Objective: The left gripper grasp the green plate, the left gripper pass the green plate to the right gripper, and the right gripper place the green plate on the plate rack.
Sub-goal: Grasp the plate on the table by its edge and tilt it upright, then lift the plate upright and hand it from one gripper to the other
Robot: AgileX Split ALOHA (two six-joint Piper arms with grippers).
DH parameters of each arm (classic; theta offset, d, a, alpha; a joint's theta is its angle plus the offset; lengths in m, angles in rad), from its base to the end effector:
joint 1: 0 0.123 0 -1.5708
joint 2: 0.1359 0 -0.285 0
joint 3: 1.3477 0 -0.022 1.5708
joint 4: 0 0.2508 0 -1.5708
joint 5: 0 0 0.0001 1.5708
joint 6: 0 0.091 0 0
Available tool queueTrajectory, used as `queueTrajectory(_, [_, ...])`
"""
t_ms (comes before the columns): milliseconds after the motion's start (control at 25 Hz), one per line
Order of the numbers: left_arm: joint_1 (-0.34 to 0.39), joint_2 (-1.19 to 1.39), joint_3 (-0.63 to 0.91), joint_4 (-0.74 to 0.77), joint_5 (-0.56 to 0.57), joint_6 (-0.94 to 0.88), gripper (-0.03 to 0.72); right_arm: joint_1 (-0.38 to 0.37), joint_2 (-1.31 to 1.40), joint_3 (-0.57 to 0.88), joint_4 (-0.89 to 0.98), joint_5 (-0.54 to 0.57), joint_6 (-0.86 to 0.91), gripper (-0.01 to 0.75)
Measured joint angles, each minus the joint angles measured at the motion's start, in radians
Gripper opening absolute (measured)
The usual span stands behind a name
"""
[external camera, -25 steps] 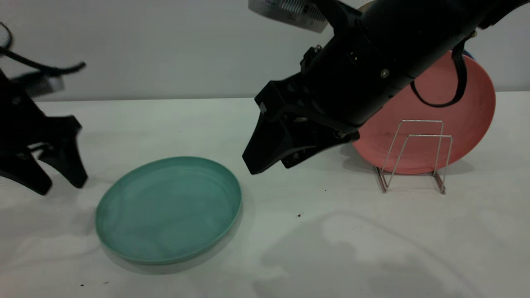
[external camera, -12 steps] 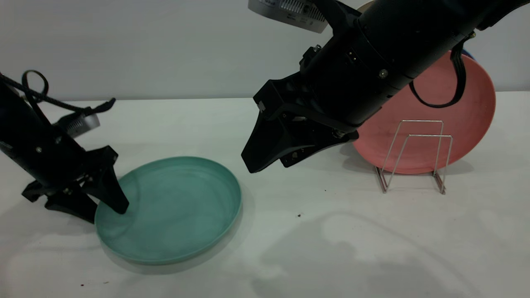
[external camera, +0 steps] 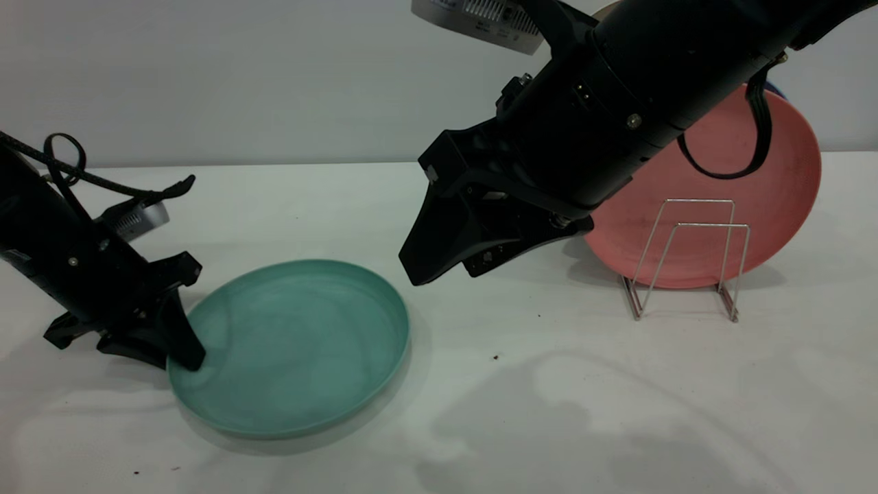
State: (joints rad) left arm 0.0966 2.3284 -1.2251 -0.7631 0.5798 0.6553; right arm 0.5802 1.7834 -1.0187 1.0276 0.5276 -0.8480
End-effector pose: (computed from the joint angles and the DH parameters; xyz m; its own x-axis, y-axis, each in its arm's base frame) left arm 0.3838 0.0025 0.0163 -0.9879 -0.1138 -0.1051 -0.0662 0.9233 -0.3784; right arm 0.2736 0.2263 0.1831 -0.7642 -0.3794 -0.5216 -0.6163 0.6681 0.4169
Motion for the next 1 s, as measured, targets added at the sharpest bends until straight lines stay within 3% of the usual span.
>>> queueTrajectory(200, [0.000, -0.012, 0.000, -0.004, 0.039, 0.033, 0.024, -0.023, 0.000, 0.000, 0.004, 0.015, 0.058, 0.484])
queueTrajectory(360, [0.000, -0.078, 0.000, -0.023, 0.091, 0.149, 0.020, -0.130, 0.013, 0.000, 0.041, 0.053, 0.060, 0.484])
queueTrajectory(600, [-0.016, -0.153, 0.000, -0.152, 0.202, 0.322, 0.019, -0.288, 0.082, -0.032, 0.169, 0.219, -0.044, 0.484])
queueTrajectory(720, [-0.054, -0.154, 0.001, -0.174, 0.222, 0.375, 0.019, -0.301, 0.134, -0.070, 0.223, 0.293, -0.087, 0.484])
queueTrajectory(1000, [-0.126, -0.155, 0.001, -0.179, 0.247, 0.437, 0.019, -0.304, 0.241, -0.102, 0.242, 0.329, -0.103, 0.484])
